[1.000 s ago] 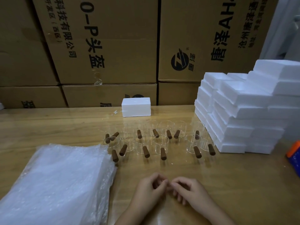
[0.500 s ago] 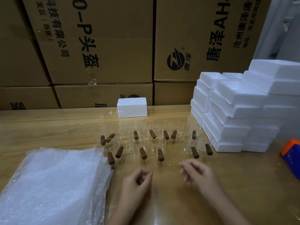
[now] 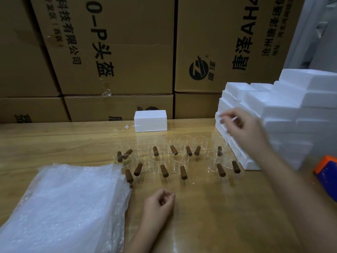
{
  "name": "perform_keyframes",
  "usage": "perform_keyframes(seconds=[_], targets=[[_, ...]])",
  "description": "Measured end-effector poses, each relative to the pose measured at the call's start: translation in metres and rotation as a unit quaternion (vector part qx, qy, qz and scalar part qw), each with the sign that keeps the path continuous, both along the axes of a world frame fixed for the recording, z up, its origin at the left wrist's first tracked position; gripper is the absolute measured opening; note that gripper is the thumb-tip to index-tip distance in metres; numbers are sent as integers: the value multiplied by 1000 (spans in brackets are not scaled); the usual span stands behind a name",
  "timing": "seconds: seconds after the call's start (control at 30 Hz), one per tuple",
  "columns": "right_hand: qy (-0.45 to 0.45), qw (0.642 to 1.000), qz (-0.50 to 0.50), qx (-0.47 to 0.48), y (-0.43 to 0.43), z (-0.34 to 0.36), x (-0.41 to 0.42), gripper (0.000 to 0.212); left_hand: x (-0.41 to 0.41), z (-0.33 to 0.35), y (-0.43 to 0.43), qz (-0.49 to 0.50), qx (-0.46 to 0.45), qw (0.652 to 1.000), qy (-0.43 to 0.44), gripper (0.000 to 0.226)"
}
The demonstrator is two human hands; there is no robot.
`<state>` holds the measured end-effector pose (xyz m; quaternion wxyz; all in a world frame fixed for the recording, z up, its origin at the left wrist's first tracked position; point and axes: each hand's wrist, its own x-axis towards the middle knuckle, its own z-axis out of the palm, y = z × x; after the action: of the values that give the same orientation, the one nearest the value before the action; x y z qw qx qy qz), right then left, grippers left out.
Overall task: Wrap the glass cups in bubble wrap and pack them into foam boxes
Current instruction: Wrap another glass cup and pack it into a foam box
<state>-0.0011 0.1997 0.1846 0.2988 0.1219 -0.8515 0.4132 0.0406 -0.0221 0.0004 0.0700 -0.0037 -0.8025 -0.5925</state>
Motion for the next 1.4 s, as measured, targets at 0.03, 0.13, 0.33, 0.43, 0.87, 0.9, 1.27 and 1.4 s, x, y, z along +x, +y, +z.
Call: perform_keyframes(seconds=[0.03,0.13,0.33,0.43,0.87,0.9,1.27,1.4], targets=[[-24,997,72,17,-27,-13,11,16,0,0,0,1,-2,1000,-1,18],[-91,952,245,160,-110,-54,33,16,0,0,0,21,-41,999,3,29],[-151,955,72,244,-156,-104,-8,30,0,1,-4,34,6,999,-1,31],[-162,937,-54,303,-140,-123,-24,41,-2,-2,-5,40,64,997,-5,23],[-258,941,-80,206,-94,-157,-30,47,0,4,-4,14,69,997,-9,13],[-240,950,-81,181,-91,-159,-28,45,1,5,-4,14,70,997,-10,12],[-157,928,41,-335,-68,-166,-3,23,-21,19,22,-33,278,957,-80,20],[-180,917,69,-348,-67,-170,-1,28,-21,11,17,-59,306,948,-61,44]])
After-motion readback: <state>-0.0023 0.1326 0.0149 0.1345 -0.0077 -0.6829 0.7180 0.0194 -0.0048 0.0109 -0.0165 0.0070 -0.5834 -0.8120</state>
